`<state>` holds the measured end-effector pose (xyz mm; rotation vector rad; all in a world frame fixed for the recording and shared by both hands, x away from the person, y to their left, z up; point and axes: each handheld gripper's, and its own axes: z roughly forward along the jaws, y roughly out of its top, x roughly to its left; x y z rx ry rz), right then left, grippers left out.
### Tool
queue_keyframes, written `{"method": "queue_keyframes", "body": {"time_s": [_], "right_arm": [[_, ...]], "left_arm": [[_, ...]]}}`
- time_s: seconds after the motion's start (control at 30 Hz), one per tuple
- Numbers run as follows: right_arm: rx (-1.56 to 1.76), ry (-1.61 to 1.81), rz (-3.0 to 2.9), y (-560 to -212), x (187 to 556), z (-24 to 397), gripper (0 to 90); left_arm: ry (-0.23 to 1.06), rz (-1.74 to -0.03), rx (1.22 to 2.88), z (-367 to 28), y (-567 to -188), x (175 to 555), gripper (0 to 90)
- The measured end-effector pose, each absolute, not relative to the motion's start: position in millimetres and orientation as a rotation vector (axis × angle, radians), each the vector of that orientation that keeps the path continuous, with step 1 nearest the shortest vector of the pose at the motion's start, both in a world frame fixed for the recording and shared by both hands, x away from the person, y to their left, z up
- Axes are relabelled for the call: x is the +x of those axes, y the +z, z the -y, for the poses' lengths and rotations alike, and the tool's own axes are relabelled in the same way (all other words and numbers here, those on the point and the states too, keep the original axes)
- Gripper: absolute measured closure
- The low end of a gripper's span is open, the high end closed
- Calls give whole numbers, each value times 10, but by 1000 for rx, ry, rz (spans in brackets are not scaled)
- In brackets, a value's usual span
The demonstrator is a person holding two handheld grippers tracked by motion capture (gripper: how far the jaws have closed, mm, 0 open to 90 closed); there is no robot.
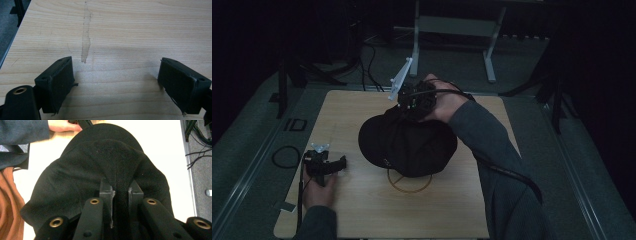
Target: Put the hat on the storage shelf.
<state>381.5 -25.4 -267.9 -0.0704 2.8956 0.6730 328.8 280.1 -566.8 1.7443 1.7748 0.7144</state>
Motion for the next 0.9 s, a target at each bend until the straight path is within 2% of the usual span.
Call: {"method": "queue_keyframes", "body": {"time_s": [0.07,0.1,0.13,0.2,0.23,0.27,0.5,0.9], "right_arm": [[-72,667,-2903,-2699,3806,235,719],[-88,664,-2906,-2727,3797,215,638],[-88,664,-2906,-2727,3797,215,638],[-87,645,-2901,-2764,3790,188,559],[-87,645,-2901,-2764,3790,188,559],[-77,660,-2883,-2761,3790,185,504],[-36,690,-2849,-2696,3800,237,438],[58,717,-2834,-2703,3884,457,428]], "left_arm": [[717,-1774,1742,-2800,-5670,3289,131],[717,-1774,1742,-2801,-5670,3289,131],[717,-1774,1742,-2800,-5670,3289,131],[717,-1774,1742,-2800,-5669,3289,131],[717,-1774,1742,-2800,-5669,3288,131],[717,-1774,1742,-2801,-5670,3288,131],[718,-1775,1741,-2799,-5670,3288,131],[718,-1774,1740,-2799,-5671,3289,131]]}}
